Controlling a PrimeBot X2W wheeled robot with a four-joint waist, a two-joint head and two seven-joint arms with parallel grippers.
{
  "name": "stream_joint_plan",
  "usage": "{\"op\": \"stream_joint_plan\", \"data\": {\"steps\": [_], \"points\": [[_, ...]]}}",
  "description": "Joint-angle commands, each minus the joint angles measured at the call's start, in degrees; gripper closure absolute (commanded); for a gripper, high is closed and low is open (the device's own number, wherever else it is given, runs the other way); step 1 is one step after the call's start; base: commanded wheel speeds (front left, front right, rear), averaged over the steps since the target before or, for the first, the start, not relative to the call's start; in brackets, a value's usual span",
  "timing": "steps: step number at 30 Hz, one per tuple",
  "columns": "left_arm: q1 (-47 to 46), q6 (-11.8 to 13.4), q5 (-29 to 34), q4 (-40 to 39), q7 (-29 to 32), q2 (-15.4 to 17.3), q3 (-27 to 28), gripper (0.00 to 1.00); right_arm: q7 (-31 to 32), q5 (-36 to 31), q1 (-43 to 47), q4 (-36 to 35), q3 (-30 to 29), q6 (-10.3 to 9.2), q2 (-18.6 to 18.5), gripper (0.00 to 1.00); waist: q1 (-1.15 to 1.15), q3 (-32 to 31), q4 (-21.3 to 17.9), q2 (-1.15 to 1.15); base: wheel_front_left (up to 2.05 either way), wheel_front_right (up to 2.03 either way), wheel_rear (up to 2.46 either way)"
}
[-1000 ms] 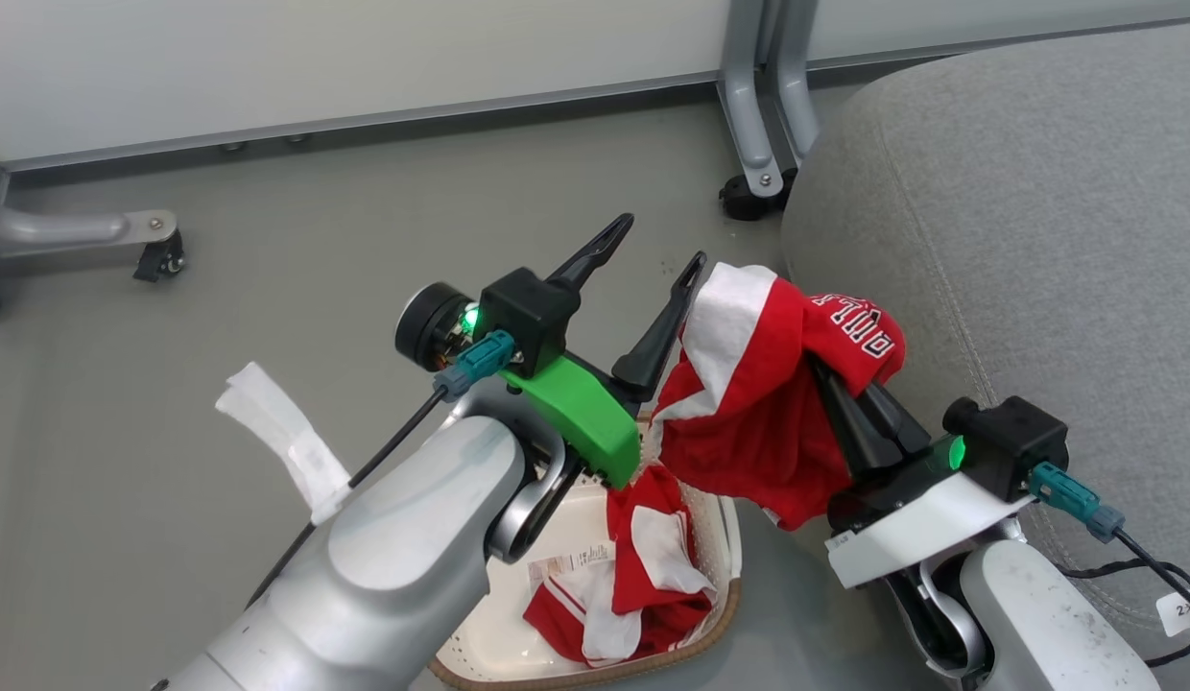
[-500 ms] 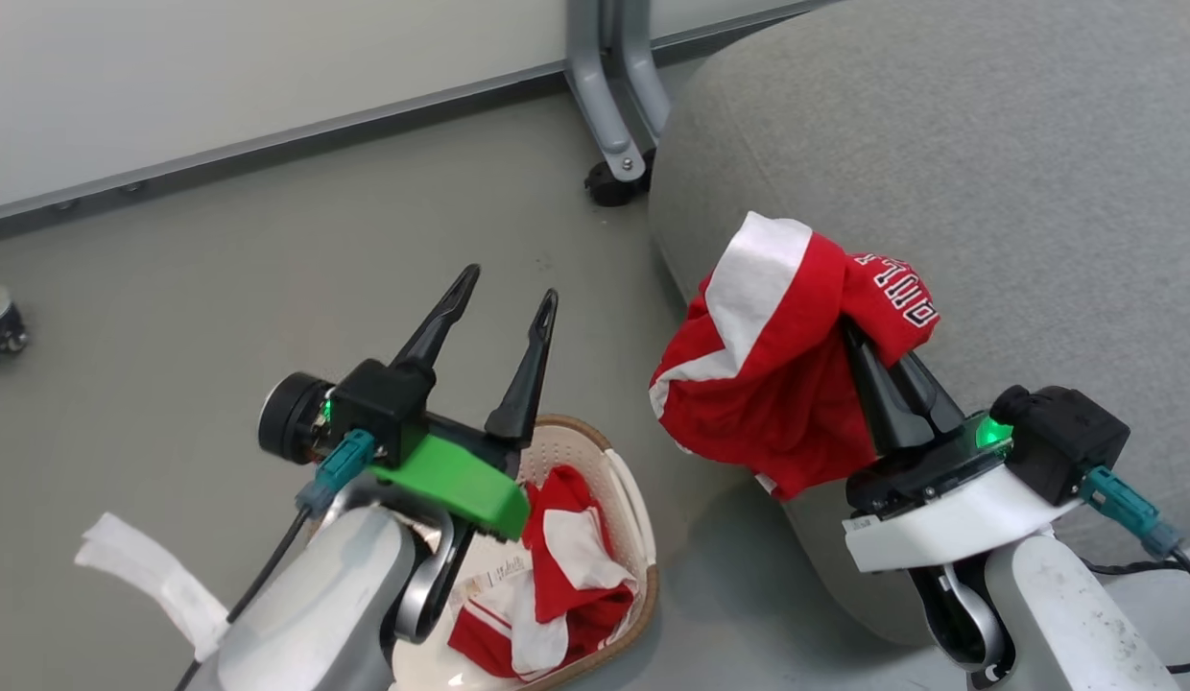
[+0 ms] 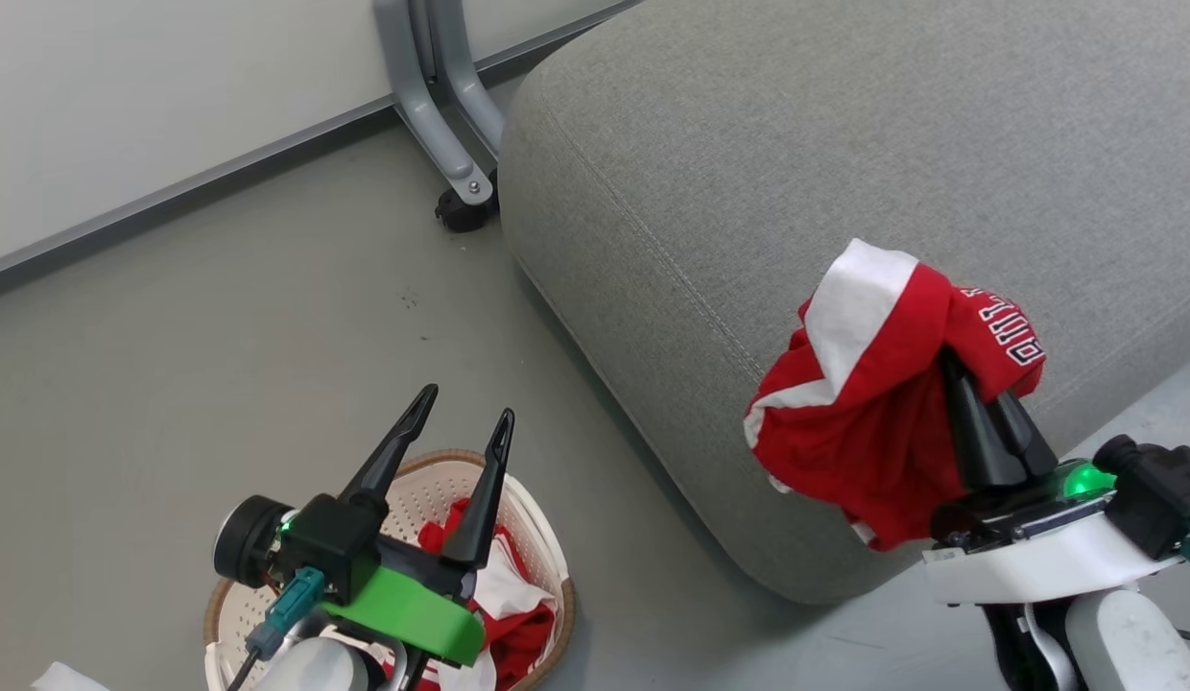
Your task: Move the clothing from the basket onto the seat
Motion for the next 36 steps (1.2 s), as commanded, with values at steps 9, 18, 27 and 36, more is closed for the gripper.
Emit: {"op": "stream_joint_plan", "data": {"steps": [9, 18, 27, 36], "points": [[-4.5, -0.4, 4.7, -5.0, 2.7, 3.6, -0.5, 0.0, -0.2, 5.0, -10.1, 1.8, -9.0, 0.0, -3.0, 1.0, 0.0, 10.1, 3.8, 0.0, 0.0, 0.0, 0.0], [-11.4, -0.5, 7.7, -10.9, 6.5, 5.1, -0.6, 0.0, -0.2, 7.6, -27.9, 9.4, -16.5, 0.0, -12.1, 1.0, 0.0, 22.3, 10.6, 0.0, 0.0, 0.0, 0.0], [-15.9, -0.9, 8.7, -15.8, 8.5, 7.0, 0.9, 0.0, -0.2, 11.3, -42.3, 24.3, -15.1, 0.0, -19.1, 1.0, 0.0, 32.8, 13.7, 0.0, 0.0, 0.0, 0.0], [-18.1, -1.2, 8.7, -14.5, 8.0, 6.5, 1.0, 0.0, -0.2, 12.5, -47.6, 43.1, -10.2, 0.0, -19.7, 1.0, 0.0, 36.4, 15.0, 0.0, 0.0, 0.0, 0.0]]}}
